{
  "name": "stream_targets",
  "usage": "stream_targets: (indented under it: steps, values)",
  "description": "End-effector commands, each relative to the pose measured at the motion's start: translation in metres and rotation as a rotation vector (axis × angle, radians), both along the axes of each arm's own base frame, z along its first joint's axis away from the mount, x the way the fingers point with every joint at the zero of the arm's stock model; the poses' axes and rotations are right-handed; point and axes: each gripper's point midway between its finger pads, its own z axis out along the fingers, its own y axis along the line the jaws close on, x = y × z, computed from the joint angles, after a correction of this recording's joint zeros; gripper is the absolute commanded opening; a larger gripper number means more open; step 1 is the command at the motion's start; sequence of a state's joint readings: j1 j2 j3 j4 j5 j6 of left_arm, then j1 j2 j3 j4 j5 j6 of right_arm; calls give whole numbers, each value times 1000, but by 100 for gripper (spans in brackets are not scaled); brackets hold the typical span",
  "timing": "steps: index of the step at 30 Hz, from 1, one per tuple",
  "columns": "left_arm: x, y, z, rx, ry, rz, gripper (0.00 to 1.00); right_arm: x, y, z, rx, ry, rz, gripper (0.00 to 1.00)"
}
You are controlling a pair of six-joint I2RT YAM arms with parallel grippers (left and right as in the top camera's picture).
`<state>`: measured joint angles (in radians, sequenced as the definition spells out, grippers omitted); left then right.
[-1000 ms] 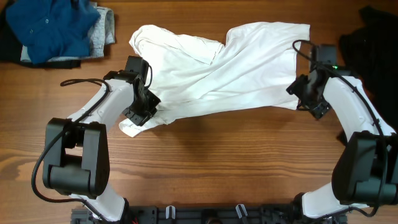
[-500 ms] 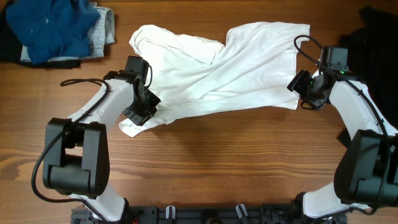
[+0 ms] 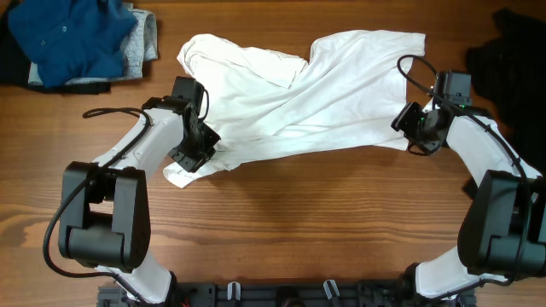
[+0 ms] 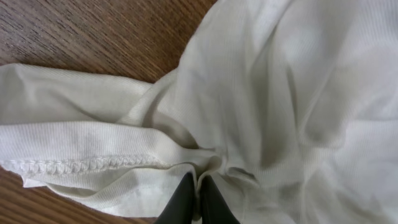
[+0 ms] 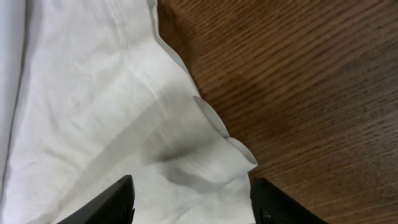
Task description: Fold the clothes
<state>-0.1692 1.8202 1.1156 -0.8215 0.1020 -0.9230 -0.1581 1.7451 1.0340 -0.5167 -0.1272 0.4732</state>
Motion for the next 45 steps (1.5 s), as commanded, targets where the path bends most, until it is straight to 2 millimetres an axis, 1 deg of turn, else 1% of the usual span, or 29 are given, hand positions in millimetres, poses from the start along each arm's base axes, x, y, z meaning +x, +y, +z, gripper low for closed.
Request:
stream_targets:
  steps: [1, 4, 6, 9, 13, 18, 22, 25, 27, 30, 32, 36, 38, 41, 45]
  values:
    - [6, 2, 7, 13, -30, 1, 4, -4, 3, -14, 17, 35, 6, 61]
    - [6, 2, 7, 13, -28, 1, 4, -8, 4, -25, 24, 69, 5, 60]
    - [5, 2, 7, 13, -27, 1, 4, -8, 5, -29, 31, 76, 7, 59]
    - [5, 2, 7, 13, -27, 1, 4, -4, 6, -28, 36, 59, 10, 57]
    - [5, 2, 7, 13, -27, 1, 4, -4, 5, -28, 30, 57, 10, 56]
    - [5, 2, 7, 13, -27, 1, 4, -4, 0, -28, 0, 58, 1, 47]
    - [4, 2, 7, 14, -23, 1, 4, -4, -5, -28, -25, 60, -7, 45]
    - [4, 2, 7, 13, -23, 1, 4, -5, -8, -28, -45, 67, -2, 47]
    - [4, 2, 7, 14, -23, 1, 4, -6, -11, -28, -68, 70, 8, 52]
    - [4, 2, 7, 13, -23, 1, 4, -9, -20, -29, -118, 85, -8, 64]
    - [4, 2, 7, 13, -23, 1, 5, -12, -27, -29, -153, 99, -18, 67]
    - [4, 2, 7, 14, -23, 1, 4, -10, -28, -25, -167, 104, 2, 68]
    - [4, 2, 7, 14, -24, 1, 4, -6, -28, -21, -170, 97, 18, 68]
    - [4, 2, 7, 13, -23, 1, 4, 1, -23, -13, -149, 78, 61, 67]
    - [4, 2, 7, 14, -23, 1, 4, 5, -15, -9, -102, 65, 77, 61]
